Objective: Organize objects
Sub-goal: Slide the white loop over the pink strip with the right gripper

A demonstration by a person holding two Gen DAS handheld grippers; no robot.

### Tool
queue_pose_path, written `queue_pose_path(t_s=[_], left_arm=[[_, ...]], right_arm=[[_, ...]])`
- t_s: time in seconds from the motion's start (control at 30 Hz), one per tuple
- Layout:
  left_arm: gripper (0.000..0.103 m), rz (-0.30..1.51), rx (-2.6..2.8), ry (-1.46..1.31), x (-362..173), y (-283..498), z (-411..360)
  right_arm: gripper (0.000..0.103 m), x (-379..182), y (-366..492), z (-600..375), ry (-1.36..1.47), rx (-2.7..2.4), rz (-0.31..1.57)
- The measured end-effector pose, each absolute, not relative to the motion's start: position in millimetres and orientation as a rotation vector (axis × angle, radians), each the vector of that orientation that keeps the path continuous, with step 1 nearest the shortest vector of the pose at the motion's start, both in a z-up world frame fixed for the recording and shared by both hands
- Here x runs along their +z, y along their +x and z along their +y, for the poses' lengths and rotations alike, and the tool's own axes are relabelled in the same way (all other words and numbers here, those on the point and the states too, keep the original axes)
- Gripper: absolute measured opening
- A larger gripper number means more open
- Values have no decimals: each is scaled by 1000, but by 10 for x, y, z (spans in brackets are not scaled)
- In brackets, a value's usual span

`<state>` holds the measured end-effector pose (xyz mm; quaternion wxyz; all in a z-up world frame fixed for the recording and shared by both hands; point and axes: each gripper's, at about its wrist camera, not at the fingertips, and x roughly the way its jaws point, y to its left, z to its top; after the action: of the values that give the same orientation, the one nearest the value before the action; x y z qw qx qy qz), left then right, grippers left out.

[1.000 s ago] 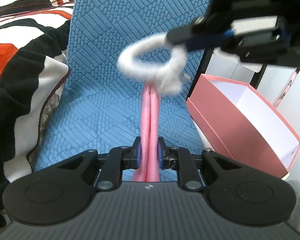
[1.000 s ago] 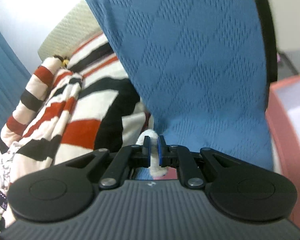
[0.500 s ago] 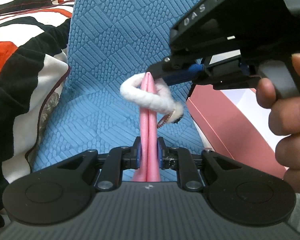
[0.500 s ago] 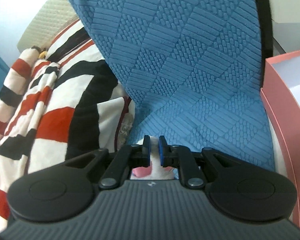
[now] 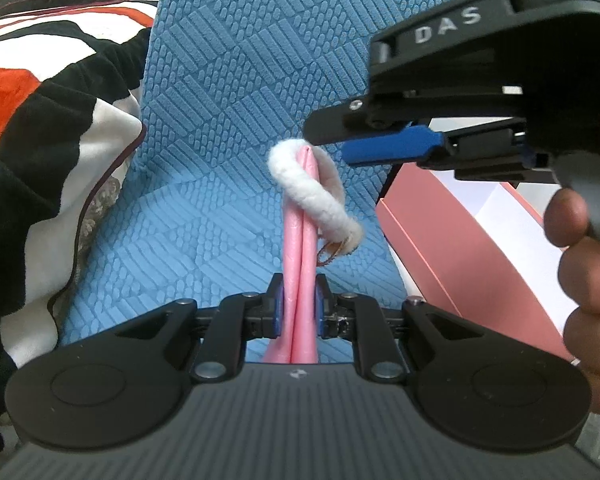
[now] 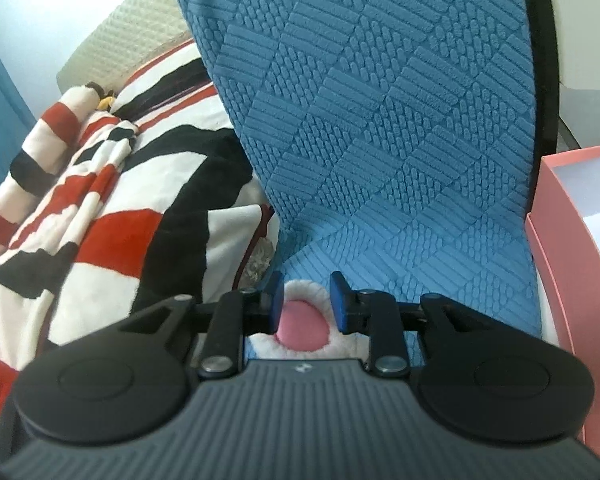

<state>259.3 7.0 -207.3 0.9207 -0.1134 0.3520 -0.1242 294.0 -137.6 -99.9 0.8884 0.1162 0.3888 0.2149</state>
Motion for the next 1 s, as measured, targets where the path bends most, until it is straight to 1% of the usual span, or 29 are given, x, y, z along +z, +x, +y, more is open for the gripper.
queue_pose_path(t_s=[0.07, 0.13, 0.2, 0.27, 0.37, 0.7, 1.0], left_arm=[[17, 724, -253, -230, -2079, 2594, 69], [17, 722, -251, -221, -2080, 2596, 62], [17, 721, -253, -208, -2082, 2596, 51], [15, 719, -261, -183, -2072, 2584, 17], [14, 714, -256, -137, -2065, 2576, -42], [11, 690, -248, 9, -2080, 2545, -174], [9, 700, -250, 58, -2171, 2630, -265]], right_arm=[[27, -987, 2930, -1406, 244, 451, 799], [22, -979, 2930, -1437, 257, 460, 802], [21, -973, 2935, -1467, 277, 479, 810], [18, -976, 2949, -1471, 288, 498, 828], [14, -982, 2996, -1449, 289, 521, 863], [13, -973, 3196, -1408, 295, 525, 1008], [13, -1015, 3449, -1344, 184, 462, 1138]])
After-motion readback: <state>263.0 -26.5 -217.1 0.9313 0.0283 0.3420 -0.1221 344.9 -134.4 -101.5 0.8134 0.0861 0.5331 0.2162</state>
